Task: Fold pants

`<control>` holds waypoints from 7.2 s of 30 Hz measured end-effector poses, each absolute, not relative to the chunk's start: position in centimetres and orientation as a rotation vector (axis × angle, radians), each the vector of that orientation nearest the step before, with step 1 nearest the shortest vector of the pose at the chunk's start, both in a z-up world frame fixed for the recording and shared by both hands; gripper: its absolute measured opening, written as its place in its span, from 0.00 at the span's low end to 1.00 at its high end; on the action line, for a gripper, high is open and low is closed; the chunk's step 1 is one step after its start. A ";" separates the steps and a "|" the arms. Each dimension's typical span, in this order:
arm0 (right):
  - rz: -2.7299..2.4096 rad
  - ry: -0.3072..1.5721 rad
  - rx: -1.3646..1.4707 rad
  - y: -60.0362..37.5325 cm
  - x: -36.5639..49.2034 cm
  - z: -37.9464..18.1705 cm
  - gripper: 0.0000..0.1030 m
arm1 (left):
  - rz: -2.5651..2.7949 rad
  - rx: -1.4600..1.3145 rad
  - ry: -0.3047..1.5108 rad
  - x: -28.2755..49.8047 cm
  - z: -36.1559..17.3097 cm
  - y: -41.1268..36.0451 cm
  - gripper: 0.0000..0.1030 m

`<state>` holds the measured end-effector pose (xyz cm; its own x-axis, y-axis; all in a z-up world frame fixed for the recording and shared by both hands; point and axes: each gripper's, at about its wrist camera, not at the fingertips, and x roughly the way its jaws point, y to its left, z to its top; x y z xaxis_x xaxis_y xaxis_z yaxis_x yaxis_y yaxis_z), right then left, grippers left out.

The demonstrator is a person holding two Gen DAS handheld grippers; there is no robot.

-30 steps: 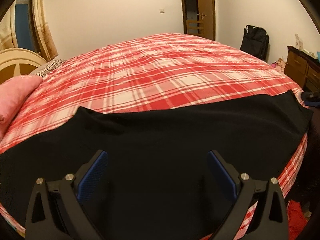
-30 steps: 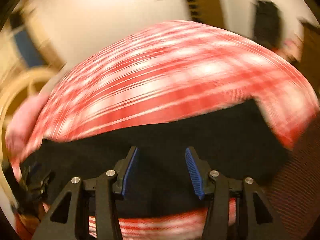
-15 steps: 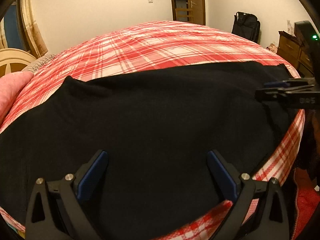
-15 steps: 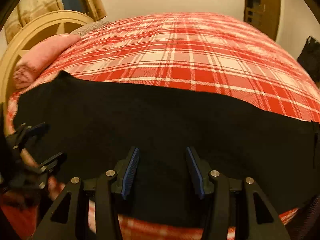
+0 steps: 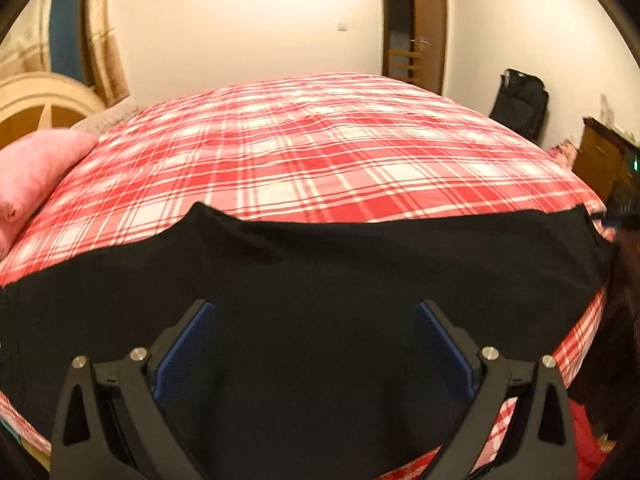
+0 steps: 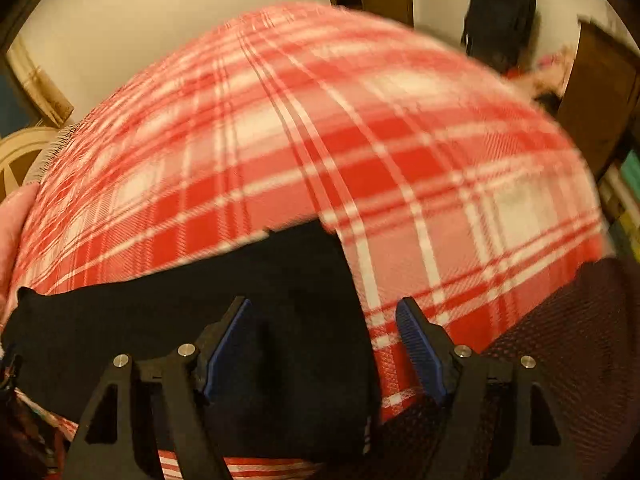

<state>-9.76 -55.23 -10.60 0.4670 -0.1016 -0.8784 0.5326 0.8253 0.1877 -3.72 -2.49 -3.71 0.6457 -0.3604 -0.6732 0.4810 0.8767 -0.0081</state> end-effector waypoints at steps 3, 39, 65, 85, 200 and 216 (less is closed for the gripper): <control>-0.424 1.049 0.381 -54.1 -9.2 -11.4 0.75 | -0.455 0.161 0.745 -3.2 -4.0 -2.1 0.99; 0.409 0.939 0.247 -17.3 2.1 -6.9 0.11 | -0.325 0.053 0.721 -1.7 -3.4 4.4 0.99; 0.261 0.871 0.352 -24.3 -4.2 -10.9 0.26 | -0.479 0.163 0.662 -2.0 -3.2 -2.4 0.99; -0.134 0.698 0.152 -29.0 -0.9 -10.6 0.27 | -0.425 0.265 0.807 -2.5 -7.5 -6.0 0.99; 0.130 0.784 0.268 -17.1 -1.8 -8.4 0.52 | 0.163 -0.423 0.644 -1.4 -5.4 24.0 0.32; -0.021 0.739 0.505 -25.1 -3.5 -9.0 0.52 | -0.568 0.104 0.465 -6.1 -0.3 2.6 0.31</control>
<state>-3.50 -25.06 -8.96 0.7447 0.1555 -0.6490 0.1929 0.8808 0.4324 -6.06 2.63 -0.35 0.7429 -0.4938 -0.4520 0.5402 0.8410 -0.0309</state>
